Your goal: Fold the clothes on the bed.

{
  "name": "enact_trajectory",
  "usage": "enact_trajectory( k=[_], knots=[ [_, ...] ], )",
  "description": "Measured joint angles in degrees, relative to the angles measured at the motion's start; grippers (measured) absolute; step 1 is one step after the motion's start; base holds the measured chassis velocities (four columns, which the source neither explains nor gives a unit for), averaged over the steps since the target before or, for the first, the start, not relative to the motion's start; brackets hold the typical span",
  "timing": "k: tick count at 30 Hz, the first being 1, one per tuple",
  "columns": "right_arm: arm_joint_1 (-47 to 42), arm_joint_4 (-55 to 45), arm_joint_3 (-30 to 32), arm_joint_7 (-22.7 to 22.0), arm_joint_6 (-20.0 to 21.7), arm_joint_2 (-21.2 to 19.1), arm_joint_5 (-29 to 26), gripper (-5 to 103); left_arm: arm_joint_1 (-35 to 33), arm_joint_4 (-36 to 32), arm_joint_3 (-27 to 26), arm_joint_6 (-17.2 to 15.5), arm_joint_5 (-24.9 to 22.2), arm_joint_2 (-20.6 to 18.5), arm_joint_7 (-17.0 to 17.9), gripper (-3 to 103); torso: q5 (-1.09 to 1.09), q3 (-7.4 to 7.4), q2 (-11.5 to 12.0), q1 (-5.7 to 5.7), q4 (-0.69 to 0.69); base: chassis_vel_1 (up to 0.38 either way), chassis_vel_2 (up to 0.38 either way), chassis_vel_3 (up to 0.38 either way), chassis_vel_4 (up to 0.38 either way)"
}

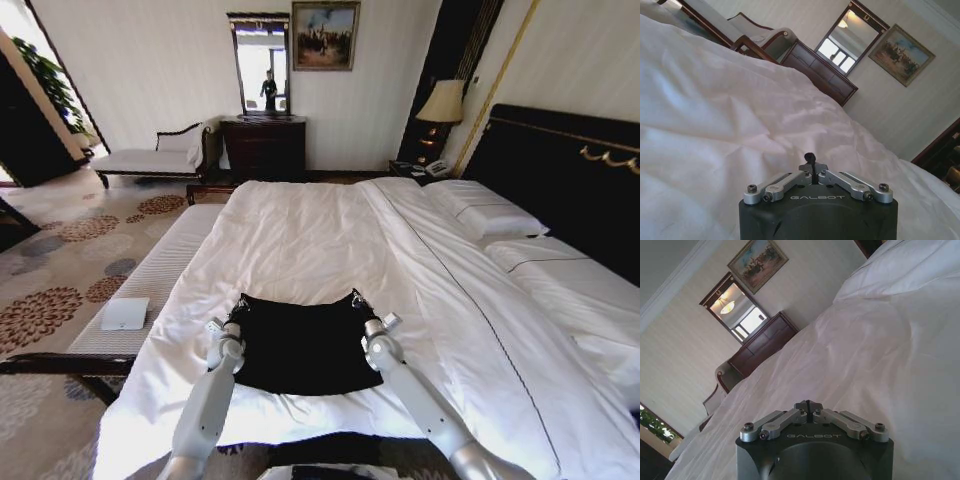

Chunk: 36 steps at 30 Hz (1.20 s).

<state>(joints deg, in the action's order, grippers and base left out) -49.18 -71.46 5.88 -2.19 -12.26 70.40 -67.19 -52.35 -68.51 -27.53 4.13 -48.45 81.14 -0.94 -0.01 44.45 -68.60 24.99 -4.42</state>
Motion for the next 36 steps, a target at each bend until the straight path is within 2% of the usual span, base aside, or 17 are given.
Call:
enact_trajectory(
  k=[5, 11, 16, 21, 30, 36],
  knots=[
    [0.0, 0.7, 1.4, 2.1, -1.4, 0.4, -1.3, 0, -0.3, 0.4, -0.6, 1.6, -2.7, -1.7, -1.6, 0, 0.0, 0.0, 0.0, 0.01, 0.01, 0.0, 0.0, 0.0, 0.0],
    [-1.1, -0.4, 2.5, 4.5, -2.8, 0.8, -3.2, 0, -0.9, -1.2, -1.1, 1.8, -6.8, -3.0, -3.4, 0, 0.01, -0.02, 0.0, 0.0, 0.01, 0.0, 0.0, 0.0, 0.0],
    [-3.8, -2.4, 2.7, 10.3, -4.3, 0.5, -4.7, 0, -3.8, -4.7, -0.8, 1.4, -9.1, -4.4, -5.5, 0, 0.01, -0.01, 0.0, 0.0, 0.0, 0.0, 0.0, 0.0, 0.0],
    [-7.2, -6.2, 3.1, 13.8, -4.7, -0.7, -5.5, 0, -8.4, -9.2, -1.2, 1.8, -9.2, -5.6, -8.1, 0, 0.01, -0.02, 0.0, -0.01, 0.0, 0.0, 0.0, 0.0, 0.0],
    [-12.9, -9.8, 5.1, 14.8, -5.4, -2.0, -4.9, 0, -15.4, -15.2, -2.9, 3.0, -8.9, -7.6, -9.8, 0, 0.01, -0.01, 0.0, -0.01, 0.0, 0.0, 0.0, 0.0, 0.0],
    [-18.8, -13.6, 6.5, 14.1, -5.2, -2.8, -1.1, 0, -20.3, -18.8, -3.8, 4.5, -4.5, -8.2, -9.2, 0, 0.01, -0.01, 0.0, -0.01, 0.0, 0.0, 0.0, 0.0, 0.0]
  ],
)
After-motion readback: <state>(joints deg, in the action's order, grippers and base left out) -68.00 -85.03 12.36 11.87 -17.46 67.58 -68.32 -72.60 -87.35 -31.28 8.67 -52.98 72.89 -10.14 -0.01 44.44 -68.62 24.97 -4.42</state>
